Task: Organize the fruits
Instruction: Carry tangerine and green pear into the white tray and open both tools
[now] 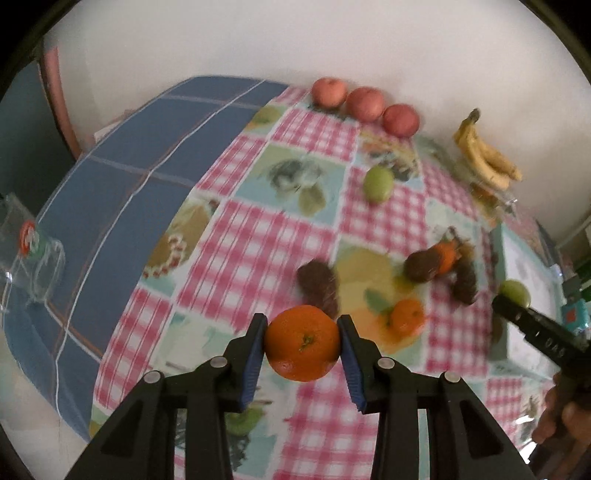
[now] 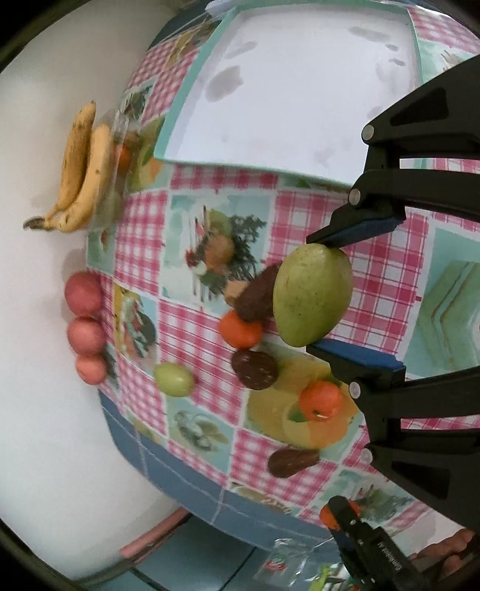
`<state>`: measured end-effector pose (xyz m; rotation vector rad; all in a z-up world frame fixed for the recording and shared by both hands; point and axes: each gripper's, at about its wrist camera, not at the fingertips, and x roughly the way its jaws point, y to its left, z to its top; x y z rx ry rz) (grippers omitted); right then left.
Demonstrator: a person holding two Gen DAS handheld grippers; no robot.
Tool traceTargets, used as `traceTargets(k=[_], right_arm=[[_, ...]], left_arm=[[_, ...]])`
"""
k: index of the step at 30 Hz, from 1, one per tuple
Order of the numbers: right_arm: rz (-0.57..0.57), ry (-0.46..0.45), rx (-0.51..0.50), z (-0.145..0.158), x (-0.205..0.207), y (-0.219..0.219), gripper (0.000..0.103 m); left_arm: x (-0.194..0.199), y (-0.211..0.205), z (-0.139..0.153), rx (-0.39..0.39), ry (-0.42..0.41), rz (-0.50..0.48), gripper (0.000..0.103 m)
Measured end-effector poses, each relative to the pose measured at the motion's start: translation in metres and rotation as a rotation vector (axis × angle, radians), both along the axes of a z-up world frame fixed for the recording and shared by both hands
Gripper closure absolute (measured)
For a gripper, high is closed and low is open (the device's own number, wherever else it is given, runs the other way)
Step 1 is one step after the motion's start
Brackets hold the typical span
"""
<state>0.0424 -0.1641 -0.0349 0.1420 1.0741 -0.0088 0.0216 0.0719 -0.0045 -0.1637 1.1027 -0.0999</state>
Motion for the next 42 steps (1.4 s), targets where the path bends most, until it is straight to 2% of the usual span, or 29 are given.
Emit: traceTargets(k=[7, 14, 21, 26, 32, 42], right_arm=[[-0.119, -0.014, 0.035, 0.016, -0.004, -0.041, 0.052], [-0.297, -0.022, 0.074, 0.027, -0.015, -0.105, 0.052], [-0.505, -0.028, 0.034, 0.035, -0.035, -0.180, 0.052], [-0.627, -0.042, 0.013, 0.034, -0.051, -0.228, 0.052], [-0.699, -0.025, -0.002, 0.024, -0.059, -0.265, 0.051], [-0.713, 0.020, -0.006, 0.003, -0.050, -0.285, 0.051]], left_arm=[[0.018, -0.041, 0.028, -0.024, -0.024, -0.061, 0.062], [0.034, -0.114, 0.049, -0.038, -0.037, -0.188, 0.062], [0.045, -0.196, 0.063, -0.052, -0.073, -0.312, 0.062], [0.052, -0.252, 0.046, -0.111, -0.054, -0.401, 0.062], [0.063, -0.308, 0.008, -0.076, -0.019, -0.499, 0.062], [0.077, -0.339, -0.040, -0.027, -0.022, -0.548, 0.062]])
